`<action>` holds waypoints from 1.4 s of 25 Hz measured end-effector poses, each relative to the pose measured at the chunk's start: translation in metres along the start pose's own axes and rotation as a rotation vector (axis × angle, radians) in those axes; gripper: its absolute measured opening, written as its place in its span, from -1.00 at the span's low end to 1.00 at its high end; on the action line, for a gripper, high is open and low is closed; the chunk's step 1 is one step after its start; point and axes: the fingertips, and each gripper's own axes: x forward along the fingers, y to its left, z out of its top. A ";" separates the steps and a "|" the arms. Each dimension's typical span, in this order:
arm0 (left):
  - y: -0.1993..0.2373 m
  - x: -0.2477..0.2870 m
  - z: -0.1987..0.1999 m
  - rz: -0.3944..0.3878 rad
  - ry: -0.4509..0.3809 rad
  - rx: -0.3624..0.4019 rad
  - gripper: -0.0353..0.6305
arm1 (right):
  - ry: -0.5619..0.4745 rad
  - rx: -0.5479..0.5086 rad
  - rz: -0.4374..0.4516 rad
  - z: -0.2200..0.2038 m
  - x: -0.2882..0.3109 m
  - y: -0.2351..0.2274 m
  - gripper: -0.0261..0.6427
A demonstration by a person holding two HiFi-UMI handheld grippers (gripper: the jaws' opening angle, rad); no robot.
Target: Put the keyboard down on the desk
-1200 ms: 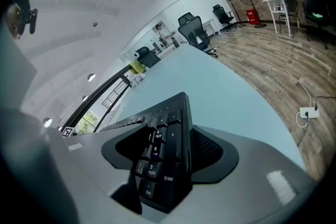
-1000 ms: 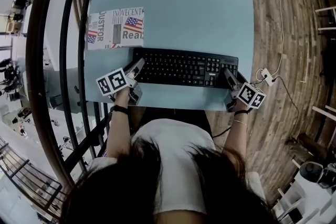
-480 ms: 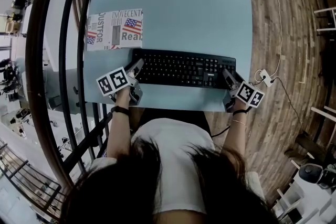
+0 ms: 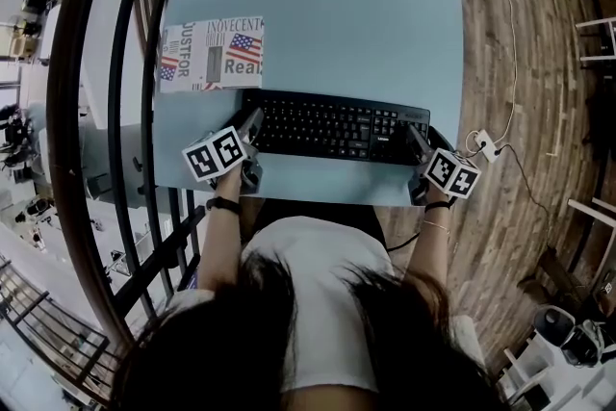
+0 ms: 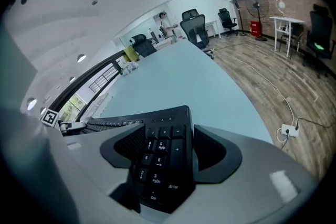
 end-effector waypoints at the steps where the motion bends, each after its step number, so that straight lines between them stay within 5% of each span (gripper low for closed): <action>1: 0.000 0.000 0.000 0.008 -0.006 0.010 -0.14 | 0.005 -0.003 0.002 0.001 0.001 0.000 -0.14; 16: 0.003 -0.006 0.009 0.106 -0.083 0.228 -0.05 | -0.041 -0.013 0.023 -0.002 0.003 -0.003 -0.14; 35: -0.057 -0.026 0.067 0.028 -0.215 0.355 -0.05 | -0.131 -0.110 0.014 0.040 -0.020 0.021 -0.14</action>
